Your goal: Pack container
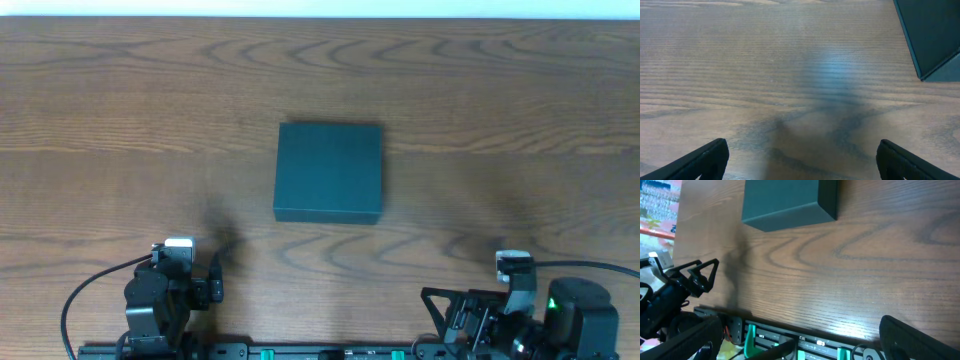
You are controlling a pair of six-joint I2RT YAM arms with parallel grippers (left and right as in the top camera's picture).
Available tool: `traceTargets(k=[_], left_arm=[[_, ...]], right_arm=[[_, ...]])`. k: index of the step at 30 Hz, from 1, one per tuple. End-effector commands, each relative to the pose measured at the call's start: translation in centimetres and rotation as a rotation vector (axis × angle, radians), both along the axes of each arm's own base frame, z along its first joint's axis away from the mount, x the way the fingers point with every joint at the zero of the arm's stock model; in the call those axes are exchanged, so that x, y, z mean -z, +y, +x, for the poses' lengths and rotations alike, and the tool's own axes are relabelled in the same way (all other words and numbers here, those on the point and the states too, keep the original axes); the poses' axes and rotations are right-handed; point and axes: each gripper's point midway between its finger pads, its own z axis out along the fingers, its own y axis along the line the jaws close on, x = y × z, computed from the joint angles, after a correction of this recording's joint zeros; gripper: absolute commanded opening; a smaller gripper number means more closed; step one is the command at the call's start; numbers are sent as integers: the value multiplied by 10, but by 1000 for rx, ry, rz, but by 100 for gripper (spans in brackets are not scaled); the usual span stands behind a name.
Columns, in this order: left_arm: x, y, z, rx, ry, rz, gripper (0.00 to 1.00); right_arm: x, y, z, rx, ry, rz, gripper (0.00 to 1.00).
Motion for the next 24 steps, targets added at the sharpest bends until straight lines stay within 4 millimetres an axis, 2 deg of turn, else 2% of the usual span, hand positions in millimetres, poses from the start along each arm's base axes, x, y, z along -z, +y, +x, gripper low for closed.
traceTargets(k=[1,15,16,18,20,24], left_arm=[[12,3,-5,-3,37,19,96],[12,3,-5,-3,38,19,95],[12,3,-5,-3,37,19,95],[12,3,-5,-3,37,19,95],[12,3,-5,-3,38,19,95],[12,3,-5,-3,37,19,95]], right_arm=[[0,2,-1,-2,6,12,99],[0,2,-1,-2,6,12,99],[1,0,-1,-7,-3,-5,99],[8,-17,4,-10,-47,-143,99],[11,-27,7,27,-49,-196,99],[12,-27,6,28,-41,-197,99]])
